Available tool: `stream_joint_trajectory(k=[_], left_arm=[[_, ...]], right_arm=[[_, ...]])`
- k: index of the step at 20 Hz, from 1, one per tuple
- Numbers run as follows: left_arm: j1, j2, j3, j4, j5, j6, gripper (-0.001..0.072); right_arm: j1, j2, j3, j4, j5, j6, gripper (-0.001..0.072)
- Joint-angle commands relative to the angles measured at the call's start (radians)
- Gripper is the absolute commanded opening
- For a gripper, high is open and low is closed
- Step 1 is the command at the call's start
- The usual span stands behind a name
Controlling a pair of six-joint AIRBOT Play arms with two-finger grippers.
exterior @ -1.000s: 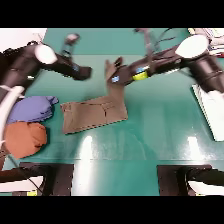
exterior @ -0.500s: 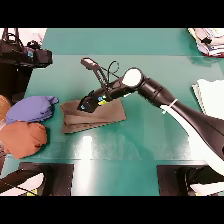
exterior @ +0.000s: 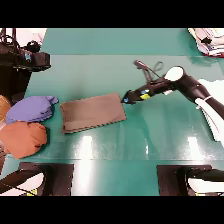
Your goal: Fold the shirts.
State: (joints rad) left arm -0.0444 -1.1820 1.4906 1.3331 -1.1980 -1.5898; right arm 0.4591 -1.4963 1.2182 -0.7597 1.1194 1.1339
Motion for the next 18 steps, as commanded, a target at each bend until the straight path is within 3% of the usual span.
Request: stream_joint_trajectory(k=[1,5,6,11,13,15,16,18], left_arm=[[0.000,0.001,0.000,-0.047,0.016,0.000,0.0026],[0.000,0.001,0.000,-0.055,0.022,0.001,0.0026],[0.001,0.001,0.000,-0.055,0.021,0.001,0.0026],[0.000,0.001,0.000,-0.055,0.006,0.001,0.0026],[0.000,0.001,0.000,-0.073,0.001,0.000,0.0026],[0.000,0.001,0.000,-0.121,0.001,0.001,0.0026],[0.000,0.001,0.000,-0.137,0.002,0.001,0.0026],[-0.019,0.001,0.000,-0.135,0.005,0.000,0.0025]], right_arm=[[-0.126,-0.028,-0.096,0.035,0.014,0.002,0.0625],[-0.050,-0.189,0.027,0.036,0.061,0.003,0.0616],[-0.014,-0.232,0.072,0.041,0.069,0.003,0.0569],[0.123,-0.426,0.253,0.193,0.132,0.003,0.0545],[0.160,-0.470,0.304,0.192,0.141,0.003,0.0359],[0.174,-0.481,0.332,0.191,0.134,0.001,0.0098],[0.173,-0.478,0.344,0.190,0.129,-0.003,0.0014],[0.147,-0.468,0.382,0.189,0.142,-0.010,0.0014]])
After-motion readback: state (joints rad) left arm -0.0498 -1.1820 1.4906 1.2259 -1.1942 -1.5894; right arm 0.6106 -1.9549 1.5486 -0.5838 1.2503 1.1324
